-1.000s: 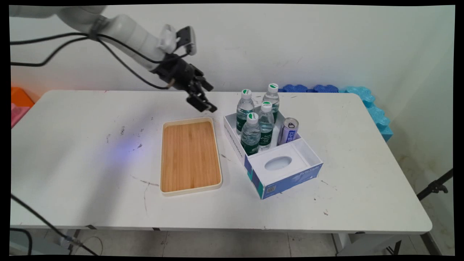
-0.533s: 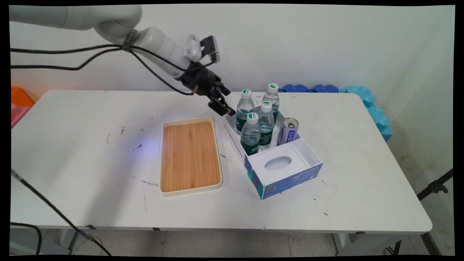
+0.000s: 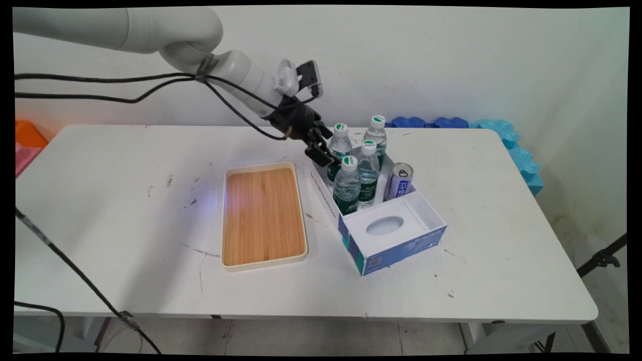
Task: Pick up the green bottle from the white box, then place the picked object on the tray
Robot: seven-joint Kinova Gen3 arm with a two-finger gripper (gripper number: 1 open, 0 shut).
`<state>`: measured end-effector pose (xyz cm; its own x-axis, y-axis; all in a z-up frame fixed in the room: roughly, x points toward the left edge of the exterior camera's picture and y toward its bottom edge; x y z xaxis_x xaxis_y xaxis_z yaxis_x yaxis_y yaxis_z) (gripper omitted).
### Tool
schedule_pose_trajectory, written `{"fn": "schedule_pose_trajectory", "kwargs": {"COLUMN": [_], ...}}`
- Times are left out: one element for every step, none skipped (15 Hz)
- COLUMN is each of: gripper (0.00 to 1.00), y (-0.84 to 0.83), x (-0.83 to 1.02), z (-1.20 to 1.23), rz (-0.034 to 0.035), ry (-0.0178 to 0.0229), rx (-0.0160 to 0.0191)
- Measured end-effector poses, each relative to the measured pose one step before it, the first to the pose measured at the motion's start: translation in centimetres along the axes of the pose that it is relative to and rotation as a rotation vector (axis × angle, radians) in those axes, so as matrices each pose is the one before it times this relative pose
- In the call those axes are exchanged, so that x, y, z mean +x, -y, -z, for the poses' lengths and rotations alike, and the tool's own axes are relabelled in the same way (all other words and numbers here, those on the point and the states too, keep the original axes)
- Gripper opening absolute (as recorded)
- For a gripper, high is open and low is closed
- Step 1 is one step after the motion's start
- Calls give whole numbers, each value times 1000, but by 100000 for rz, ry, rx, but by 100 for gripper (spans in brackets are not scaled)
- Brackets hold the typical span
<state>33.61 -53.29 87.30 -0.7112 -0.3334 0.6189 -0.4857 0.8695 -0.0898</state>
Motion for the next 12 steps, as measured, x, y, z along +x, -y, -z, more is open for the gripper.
{"fn": "schedule_pose_trajectory", "kwargs": {"gripper": [100,100,0,0,0,0,0,0,0,0,0,0], "y": [-43,-46,-53,-72,-36,-35,-39,-31,-40,-44,-30,-16], "x": [150,90,84,75,116,67,-14,75,153,127,108,195], "z": [-409,-296,-297,-221,-152,-72,22,12,125,206,179,268], "rz": [-271,-198,-220,-273,-335,-300,-248,-341,-477,-277,-167,-76], "ry": [42,74,92,-54,-62,-45,-39,-80,-169,-256,-218,-410], "rx": [46,0,24,6,-2,80,260,121,95,20,32,58]}}
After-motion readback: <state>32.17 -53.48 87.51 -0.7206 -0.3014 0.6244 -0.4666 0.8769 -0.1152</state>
